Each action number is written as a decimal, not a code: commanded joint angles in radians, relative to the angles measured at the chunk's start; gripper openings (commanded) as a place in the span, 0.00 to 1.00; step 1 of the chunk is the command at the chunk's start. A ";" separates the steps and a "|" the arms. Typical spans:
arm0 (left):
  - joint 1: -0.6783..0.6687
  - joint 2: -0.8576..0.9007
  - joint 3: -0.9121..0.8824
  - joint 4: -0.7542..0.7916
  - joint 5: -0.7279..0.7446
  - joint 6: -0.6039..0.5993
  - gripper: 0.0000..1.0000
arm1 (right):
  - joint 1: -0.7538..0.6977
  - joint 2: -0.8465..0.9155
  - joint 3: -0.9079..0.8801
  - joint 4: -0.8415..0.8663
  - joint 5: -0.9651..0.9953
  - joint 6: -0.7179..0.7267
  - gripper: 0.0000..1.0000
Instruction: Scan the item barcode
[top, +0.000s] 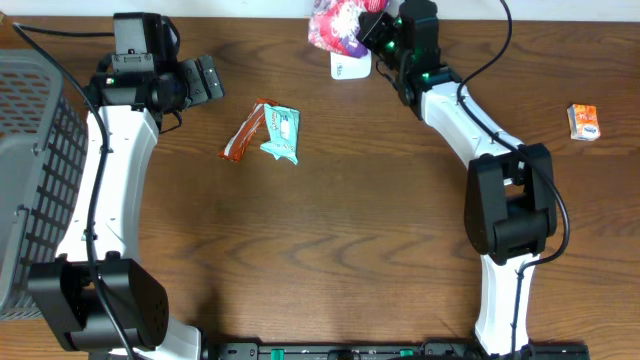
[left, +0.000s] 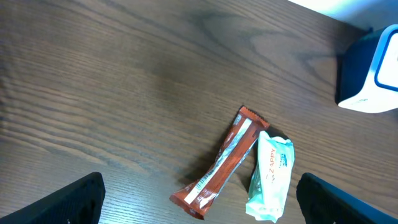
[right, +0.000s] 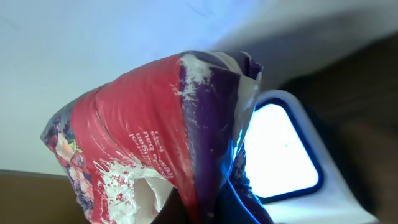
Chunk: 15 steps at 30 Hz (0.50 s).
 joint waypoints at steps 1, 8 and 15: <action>0.002 0.009 -0.002 -0.001 -0.008 0.005 0.98 | 0.001 -0.006 0.017 -0.026 -0.030 0.050 0.01; 0.002 0.009 -0.002 -0.001 -0.008 0.005 0.98 | -0.002 -0.018 0.020 -0.038 -0.029 -0.068 0.01; 0.002 0.009 -0.002 -0.001 -0.008 0.005 0.98 | -0.145 -0.173 0.064 -0.303 0.148 -0.258 0.01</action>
